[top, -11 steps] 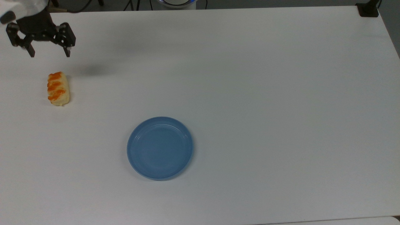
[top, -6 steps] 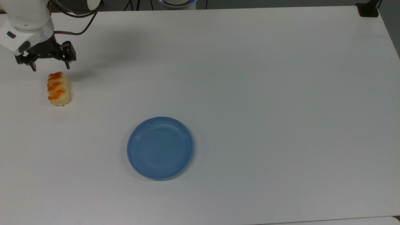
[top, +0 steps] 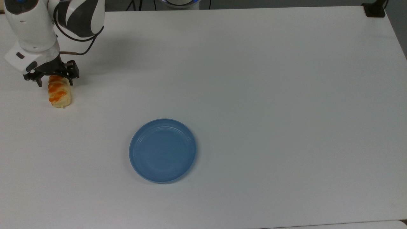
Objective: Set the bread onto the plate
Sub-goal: 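Close the gripper around the bread roll, then lift the bread roll and carry it over the blue plate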
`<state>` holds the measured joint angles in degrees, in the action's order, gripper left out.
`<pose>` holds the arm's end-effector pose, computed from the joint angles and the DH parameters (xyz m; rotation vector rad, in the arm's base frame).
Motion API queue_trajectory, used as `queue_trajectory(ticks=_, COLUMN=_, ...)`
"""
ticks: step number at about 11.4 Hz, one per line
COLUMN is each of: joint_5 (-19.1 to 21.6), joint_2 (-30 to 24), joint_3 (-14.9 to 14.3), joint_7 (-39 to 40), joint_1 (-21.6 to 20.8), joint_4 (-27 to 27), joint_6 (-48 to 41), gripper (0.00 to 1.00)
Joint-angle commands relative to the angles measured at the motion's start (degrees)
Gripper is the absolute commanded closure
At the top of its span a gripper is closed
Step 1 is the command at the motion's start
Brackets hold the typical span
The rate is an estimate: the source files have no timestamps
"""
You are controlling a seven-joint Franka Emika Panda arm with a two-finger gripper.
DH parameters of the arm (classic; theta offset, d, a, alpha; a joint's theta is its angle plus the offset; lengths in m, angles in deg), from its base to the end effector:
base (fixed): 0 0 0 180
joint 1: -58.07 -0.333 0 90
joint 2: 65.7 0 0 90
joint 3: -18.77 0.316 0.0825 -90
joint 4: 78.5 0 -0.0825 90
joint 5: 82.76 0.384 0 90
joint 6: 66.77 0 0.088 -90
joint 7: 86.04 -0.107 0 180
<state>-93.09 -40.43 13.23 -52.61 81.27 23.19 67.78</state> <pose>0.5868 -0.3181 0.3256 2.9050 0.3091 0.0320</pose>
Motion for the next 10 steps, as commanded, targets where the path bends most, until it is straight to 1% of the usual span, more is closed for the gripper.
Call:
queue_trajectory(ticks=1, joint_5=-1.0, joint_2=0.8, joint_3=-0.2, joint_7=-7.9, joint_1=-1.4, joint_4=0.9, joint_6=2.7, gripper=0.34)
queue_trajectory(ticks=2, joint_5=-0.9, joint_2=0.7, joint_3=0.1, joint_7=-11.2, joint_1=-1.6, joint_4=0.6, joint_6=2.5, gripper=0.46)
queue_trajectory(ticks=3, joint_5=-0.9, joint_2=0.3, joint_3=0.3, joint_7=-13.7, joint_1=-1.7, joint_4=0.4, joint_6=1.9, gripper=0.53)
queue_trajectory(ticks=4, joint_5=-0.9, joint_2=-0.7, joint_3=0.3, joint_7=-14.3, joint_1=-1.8, joint_4=0.0, joint_6=0.9, gripper=0.53)
queue_trajectory(ticks=5, joint_5=-0.6, joint_2=-2.1, joint_3=0.7, joint_7=-14.4, joint_1=-1.8, joint_4=-1.1, joint_6=-2.5, gripper=0.53)
queue_trajectory(ticks=6, joint_5=-0.1, joint_2=-3.5, joint_3=2.1, joint_7=-14.9, joint_1=-1.9, joint_4=-3.3, joint_6=-7.1, gripper=0.53)
queue_trajectory(ticks=8, joint_5=0.1, joint_2=-4.4, joint_3=6.1, joint_7=-20.1, joint_1=-2.0, joint_4=-8.9, joint_6=-15.1, gripper=0.53)
queue_trajectory(ticks=10, joint_5=0.1, joint_2=-4.4, joint_3=11.0, joint_7=-29.9, joint_1=-3.0, joint_4=-12.2, joint_6=-17.4, gripper=0.53)
